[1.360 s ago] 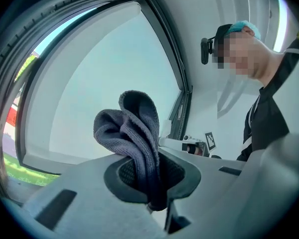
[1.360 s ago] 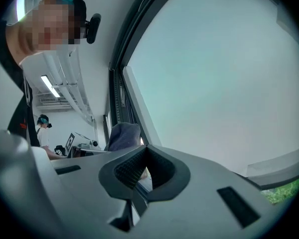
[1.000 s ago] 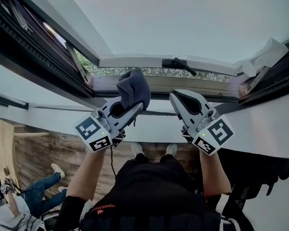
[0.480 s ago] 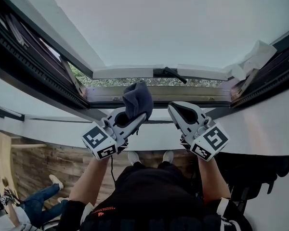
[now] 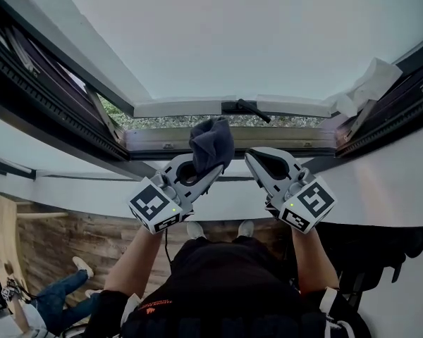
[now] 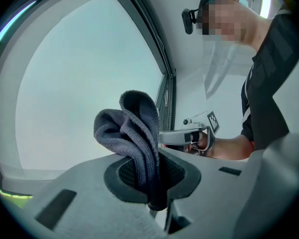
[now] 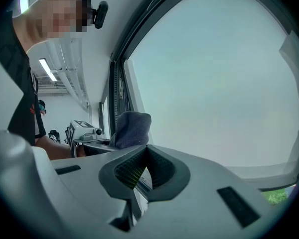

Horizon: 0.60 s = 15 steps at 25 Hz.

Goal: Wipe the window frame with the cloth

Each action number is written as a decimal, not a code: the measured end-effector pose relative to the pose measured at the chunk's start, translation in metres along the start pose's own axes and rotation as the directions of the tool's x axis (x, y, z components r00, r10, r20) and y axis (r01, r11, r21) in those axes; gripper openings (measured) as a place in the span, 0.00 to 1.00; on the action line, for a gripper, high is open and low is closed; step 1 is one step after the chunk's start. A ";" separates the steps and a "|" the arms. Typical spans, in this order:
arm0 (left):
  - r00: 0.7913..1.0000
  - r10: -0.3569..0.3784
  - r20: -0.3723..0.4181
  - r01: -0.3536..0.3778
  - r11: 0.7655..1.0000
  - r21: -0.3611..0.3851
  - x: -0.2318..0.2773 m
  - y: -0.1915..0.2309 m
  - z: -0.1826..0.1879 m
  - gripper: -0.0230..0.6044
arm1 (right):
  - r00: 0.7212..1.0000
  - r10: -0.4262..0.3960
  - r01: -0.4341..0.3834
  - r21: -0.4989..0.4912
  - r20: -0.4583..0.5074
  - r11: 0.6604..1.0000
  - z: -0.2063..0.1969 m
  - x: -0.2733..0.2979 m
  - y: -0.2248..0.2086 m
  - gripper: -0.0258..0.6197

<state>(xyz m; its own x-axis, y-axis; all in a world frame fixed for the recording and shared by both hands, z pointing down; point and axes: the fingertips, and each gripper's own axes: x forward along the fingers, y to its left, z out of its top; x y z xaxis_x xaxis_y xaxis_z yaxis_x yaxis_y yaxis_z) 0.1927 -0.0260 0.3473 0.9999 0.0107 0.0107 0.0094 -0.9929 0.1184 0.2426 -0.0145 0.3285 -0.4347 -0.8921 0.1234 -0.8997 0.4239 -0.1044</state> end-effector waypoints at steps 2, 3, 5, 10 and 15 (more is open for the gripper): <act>1.000 -0.003 0.000 0.003 1.000 0.011 0.004 0.000 0.001 0.12 | 1.000 -0.002 0.002 -0.004 -0.004 1.000 0.000 -0.001 -0.003 0.04; 1.000 -0.003 -0.003 0.003 1.000 0.016 0.005 0.000 0.001 0.12 | 1.000 -0.002 0.002 -0.007 -0.008 1.000 -0.001 -0.001 -0.004 0.04; 1.000 -0.002 -0.011 0.003 1.000 0.020 0.006 0.001 -0.001 0.12 | 1.000 0.002 -0.003 -0.012 -0.020 1.000 -0.004 0.000 -0.003 0.04; 1.000 0.011 -0.022 -0.011 1.000 0.006 0.008 0.004 -0.005 0.12 | 0.999 0.006 -0.007 -0.010 -0.043 1.000 -0.011 -0.002 -0.003 0.04; 1.000 0.008 -0.029 -0.008 1.000 -0.006 0.012 0.004 -0.009 0.12 | 0.999 0.008 -0.008 0.004 -0.052 1.000 -0.016 -0.002 -0.006 0.04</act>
<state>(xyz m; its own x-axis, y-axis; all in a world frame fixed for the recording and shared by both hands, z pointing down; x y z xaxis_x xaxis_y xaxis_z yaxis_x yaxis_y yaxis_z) 0.2042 -0.0287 0.3571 0.9991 0.0060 0.0408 0.0009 -0.9923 0.1238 0.2481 -0.0130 0.3442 -0.4432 -0.8794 0.1738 -0.8962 0.4301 -0.1091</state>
